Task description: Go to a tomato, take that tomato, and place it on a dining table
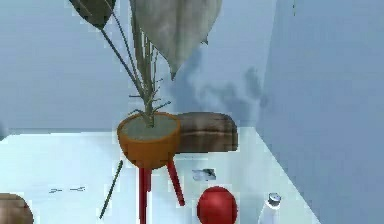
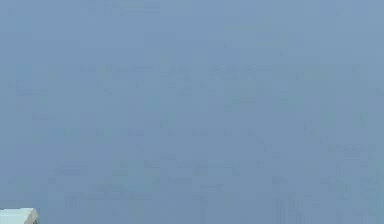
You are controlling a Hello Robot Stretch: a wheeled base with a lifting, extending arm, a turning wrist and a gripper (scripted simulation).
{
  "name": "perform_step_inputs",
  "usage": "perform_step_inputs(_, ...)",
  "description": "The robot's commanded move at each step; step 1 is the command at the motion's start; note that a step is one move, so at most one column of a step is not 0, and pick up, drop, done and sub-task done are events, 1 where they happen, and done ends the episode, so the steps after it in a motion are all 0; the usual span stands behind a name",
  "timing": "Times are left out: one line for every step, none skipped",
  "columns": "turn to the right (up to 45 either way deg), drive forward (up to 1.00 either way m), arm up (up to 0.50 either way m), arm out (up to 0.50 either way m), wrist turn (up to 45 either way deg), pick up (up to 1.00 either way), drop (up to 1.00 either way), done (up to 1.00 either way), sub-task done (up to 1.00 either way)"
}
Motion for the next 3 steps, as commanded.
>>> perform_step_inputs(-45.0,0.00,0.00,0.00,0.0,0.00,0.00,0.00,0.00)
perform_step_inputs(-30.0,0.00,0.00,0.00,0.0,0.00,0.00,0.00,0.00)
perform_step_inputs(0.0,0.00,0.50,0.00,0.0,0.00,0.00,0.00,0.00)
